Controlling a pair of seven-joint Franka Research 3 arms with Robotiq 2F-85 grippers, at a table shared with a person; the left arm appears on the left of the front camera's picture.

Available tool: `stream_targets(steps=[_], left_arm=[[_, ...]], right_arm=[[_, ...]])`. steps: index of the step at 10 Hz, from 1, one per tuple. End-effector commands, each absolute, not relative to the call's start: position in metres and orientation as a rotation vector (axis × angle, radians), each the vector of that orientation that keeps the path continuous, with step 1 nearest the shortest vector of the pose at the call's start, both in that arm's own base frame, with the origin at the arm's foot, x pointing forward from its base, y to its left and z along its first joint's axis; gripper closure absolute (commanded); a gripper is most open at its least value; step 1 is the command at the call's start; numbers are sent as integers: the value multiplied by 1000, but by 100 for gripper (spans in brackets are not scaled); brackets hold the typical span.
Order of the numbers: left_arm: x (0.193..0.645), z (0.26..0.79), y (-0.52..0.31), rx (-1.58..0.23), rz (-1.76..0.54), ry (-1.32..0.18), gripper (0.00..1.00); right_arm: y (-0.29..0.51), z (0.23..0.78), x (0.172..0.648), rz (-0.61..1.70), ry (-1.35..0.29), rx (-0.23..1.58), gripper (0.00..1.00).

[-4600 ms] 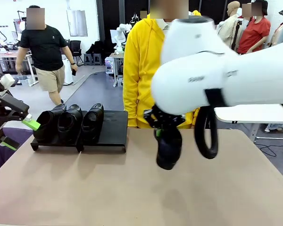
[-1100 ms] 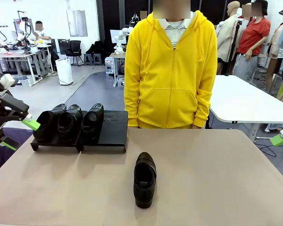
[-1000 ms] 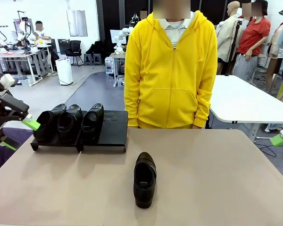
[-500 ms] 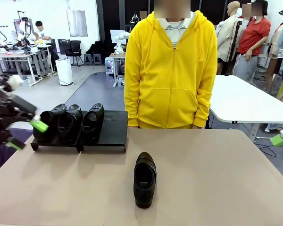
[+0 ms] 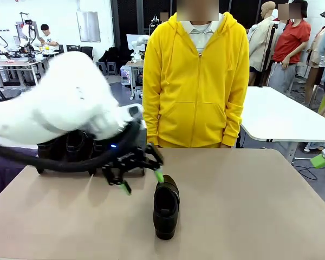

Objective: Organize the shoes by placing them on the stand.
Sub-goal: Place the Shoe from the middle of the table onto the Shoes Stand.

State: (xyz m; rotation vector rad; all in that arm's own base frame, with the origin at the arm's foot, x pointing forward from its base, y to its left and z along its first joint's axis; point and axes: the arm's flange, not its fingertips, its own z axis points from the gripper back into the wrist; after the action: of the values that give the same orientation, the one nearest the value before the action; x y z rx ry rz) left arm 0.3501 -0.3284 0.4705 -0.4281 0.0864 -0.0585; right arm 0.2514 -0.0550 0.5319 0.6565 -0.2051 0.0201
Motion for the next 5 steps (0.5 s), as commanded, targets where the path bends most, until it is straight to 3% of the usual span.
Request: stream_targets(steps=[1, 5], left_arm=[[379, 456, -352, -311, -33, 107, 0], [402, 387, -405, -116, 67, 27, 0]], right_arm=[[-55, 535, 253, 29, -208, 685, 0], [-55, 535, 253, 29, -208, 685, 0]])
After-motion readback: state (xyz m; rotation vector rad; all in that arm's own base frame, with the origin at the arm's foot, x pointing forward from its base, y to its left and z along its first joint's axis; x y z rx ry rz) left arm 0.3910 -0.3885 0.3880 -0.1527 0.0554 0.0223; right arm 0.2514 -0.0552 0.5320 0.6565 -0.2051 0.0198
